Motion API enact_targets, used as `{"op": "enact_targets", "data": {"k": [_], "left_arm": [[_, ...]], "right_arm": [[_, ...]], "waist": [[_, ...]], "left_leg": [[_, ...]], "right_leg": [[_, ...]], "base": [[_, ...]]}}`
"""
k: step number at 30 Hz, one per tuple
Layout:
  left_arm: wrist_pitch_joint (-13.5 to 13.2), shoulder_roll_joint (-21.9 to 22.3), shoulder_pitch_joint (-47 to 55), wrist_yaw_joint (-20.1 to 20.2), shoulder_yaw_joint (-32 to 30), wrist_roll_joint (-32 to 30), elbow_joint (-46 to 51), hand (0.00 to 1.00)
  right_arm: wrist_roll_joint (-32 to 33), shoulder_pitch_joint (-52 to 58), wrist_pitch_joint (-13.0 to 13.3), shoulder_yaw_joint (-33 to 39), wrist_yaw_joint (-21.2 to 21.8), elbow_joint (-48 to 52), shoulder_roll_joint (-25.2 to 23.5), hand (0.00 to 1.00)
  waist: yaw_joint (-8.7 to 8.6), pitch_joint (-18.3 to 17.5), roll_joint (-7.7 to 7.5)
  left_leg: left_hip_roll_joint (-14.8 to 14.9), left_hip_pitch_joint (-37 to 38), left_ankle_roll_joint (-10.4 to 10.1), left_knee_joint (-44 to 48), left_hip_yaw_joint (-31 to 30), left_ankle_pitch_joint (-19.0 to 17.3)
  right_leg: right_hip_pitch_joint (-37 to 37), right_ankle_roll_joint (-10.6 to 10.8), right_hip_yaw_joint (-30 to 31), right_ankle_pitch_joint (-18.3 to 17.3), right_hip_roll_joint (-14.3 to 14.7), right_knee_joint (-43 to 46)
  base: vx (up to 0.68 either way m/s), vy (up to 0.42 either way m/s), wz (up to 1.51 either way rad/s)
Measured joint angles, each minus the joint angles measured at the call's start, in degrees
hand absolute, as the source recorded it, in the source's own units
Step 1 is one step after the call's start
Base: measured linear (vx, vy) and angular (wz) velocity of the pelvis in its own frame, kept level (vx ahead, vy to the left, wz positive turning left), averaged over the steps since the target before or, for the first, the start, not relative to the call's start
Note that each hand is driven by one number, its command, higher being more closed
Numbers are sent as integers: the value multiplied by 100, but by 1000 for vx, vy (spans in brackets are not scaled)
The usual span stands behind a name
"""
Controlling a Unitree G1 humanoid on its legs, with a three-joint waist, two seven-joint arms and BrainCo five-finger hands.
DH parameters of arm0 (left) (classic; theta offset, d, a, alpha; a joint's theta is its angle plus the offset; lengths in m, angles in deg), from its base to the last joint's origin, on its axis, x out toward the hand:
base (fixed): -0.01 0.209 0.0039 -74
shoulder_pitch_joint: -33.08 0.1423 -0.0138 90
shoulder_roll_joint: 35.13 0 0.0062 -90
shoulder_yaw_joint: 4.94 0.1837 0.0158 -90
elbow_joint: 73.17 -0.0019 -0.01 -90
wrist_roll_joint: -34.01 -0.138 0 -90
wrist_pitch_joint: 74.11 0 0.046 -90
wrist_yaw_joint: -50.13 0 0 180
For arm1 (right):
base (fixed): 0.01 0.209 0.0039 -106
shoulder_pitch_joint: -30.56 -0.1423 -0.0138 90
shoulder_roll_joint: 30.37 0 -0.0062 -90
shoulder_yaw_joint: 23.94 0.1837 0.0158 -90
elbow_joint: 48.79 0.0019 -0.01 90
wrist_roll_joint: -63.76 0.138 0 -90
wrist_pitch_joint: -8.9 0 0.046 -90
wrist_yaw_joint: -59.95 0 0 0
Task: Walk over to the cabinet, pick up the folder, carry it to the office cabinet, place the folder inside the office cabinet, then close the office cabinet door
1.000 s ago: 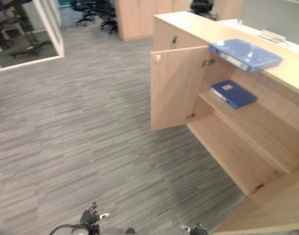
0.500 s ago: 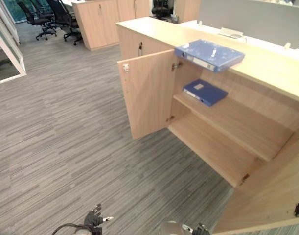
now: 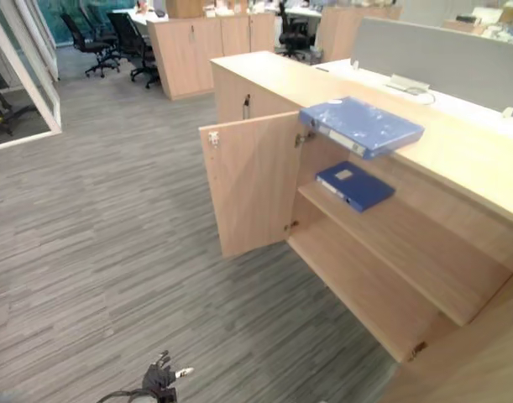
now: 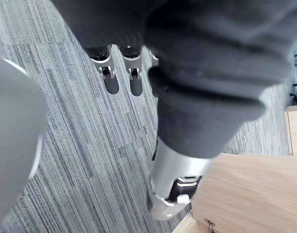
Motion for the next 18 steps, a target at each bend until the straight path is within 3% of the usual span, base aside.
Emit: {"op": "enact_targets", "data": {"k": [3, 5, 8, 9, 10, 14, 18], "left_arm": [[1, -99, 57, -2, 245, -66, -7, 0], [-11, -124, 43, -5, 361, -68, -15, 0], [-12, -173, 40, -11, 543, -51, -27, 0], [-15, -153, 26, -15, 548, -3, -40, 0], [-12, -198, -9, -16, 552, 45, -45, 0], [-8, -246, -102, -13, 501, 76, -145, 0], [-8, -239, -93, -16, 347, 103, -201, 0]], "right_arm": [[-1, -132, -2, 94, -22, -126, -24, 0], [-4, -204, -6, 108, -23, -236, -12, 0], [-10, -204, -4, 75, -18, -231, 22, 0], [-15, -197, -9, 28, -23, -237, 29, 0], [-17, -202, -7, -52, -24, -229, 13, 0], [-33, -257, -1, -202, -24, -234, -12, 0], [-183, -388, -2, -320, -11, -322, 25, 0]], "waist": [[53, 41, -39], [70, 56, -54], [60, 69, -1], [95, 101, 36], [146, 86, -10], [130, 163, -132], [107, 141, -156]], "left_leg": [[-305, -252, 15, -325, 266, -620], [-600, -345, -22, -1243, 226, -722], [-858, -338, -57, -3210, -261, -401], [-903, -252, -218, -3558, -522, 205], [-1021, -165, -182, -3648, -517, 453], [-1417, -64, 14, -3625, -504, 204], [-1442, 196, 68, -3568, -241, 62]], "right_leg": [[314, -62, 513, 0, -237, -97], [390, 43, 749, -32, -497, -127], [524, 298, 1021, -302, -678, -149], [543, 388, 1145, -449, -655, -55], [551, 427, 1253, -479, -718, -52], [512, 420, 1535, -461, -995, 67], [512, 421, 2059, -440, -1007, 221]], "base": [[226, 62, -83], [137, 139, -73], [143, 236, -43], [210, 325, -41], [218, 335, -43], [142, 254, -14], [111, 163, -51]]}}
